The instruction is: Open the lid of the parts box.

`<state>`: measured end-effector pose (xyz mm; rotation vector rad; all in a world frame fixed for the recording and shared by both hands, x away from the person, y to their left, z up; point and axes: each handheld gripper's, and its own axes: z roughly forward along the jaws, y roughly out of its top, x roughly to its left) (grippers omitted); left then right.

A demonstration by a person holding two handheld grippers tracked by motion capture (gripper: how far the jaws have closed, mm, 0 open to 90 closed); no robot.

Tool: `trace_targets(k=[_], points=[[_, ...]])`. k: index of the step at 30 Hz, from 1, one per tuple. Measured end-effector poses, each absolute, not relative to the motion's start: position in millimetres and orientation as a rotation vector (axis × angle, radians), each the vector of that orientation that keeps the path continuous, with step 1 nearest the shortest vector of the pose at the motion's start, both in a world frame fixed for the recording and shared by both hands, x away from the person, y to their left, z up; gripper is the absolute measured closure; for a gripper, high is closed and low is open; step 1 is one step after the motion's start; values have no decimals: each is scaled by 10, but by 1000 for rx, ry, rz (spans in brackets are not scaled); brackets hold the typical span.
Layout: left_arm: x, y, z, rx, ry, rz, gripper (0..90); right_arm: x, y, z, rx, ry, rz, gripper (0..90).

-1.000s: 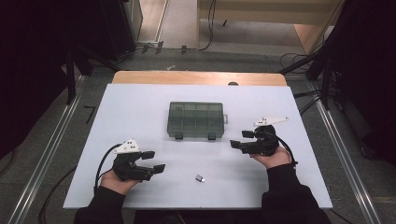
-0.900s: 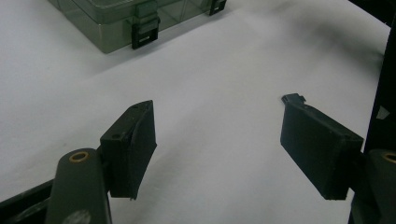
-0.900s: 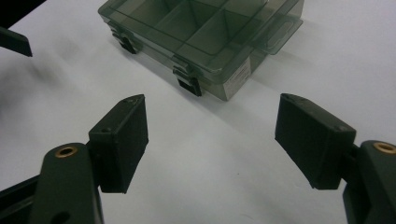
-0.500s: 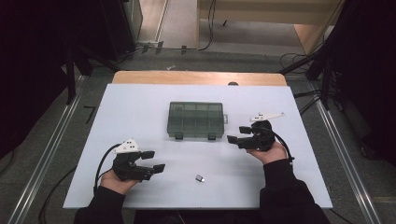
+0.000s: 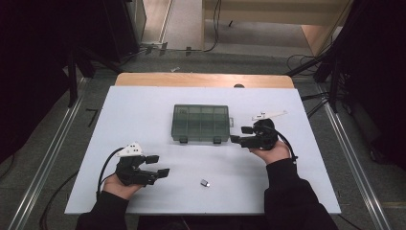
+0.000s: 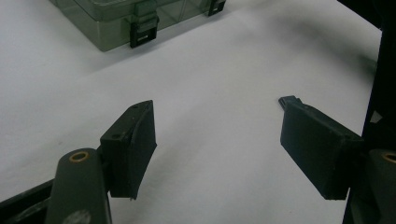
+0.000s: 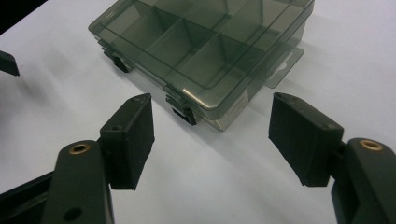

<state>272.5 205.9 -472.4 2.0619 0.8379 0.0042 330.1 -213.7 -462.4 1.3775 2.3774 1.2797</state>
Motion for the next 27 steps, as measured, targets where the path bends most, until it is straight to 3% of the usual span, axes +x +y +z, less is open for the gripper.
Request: trace_targets(k=[3, 10, 11, 14, 27], points=[[2725, 2063, -4724, 2063, 838, 10, 269, 3311, -2128, -4612, 1371, 2366, 1287, 413], [2723, 2042, -4726, 2066, 833, 7, 269, 3344, -2111, -4621, 1393, 2381, 1295, 730], [2721, 2036, -4727, 2068, 829, 9, 269, 3346, -2099, -4636, 1382, 2393, 1282, 808], [2715, 2029, -4726, 2073, 826, 15, 269, 3345, -2094, -4649, 1364, 2405, 1259, 880], [2728, 2054, -4730, 2067, 828, 1, 269, 3405, -2089, -4839, 1437, 2410, 1230, 881]])
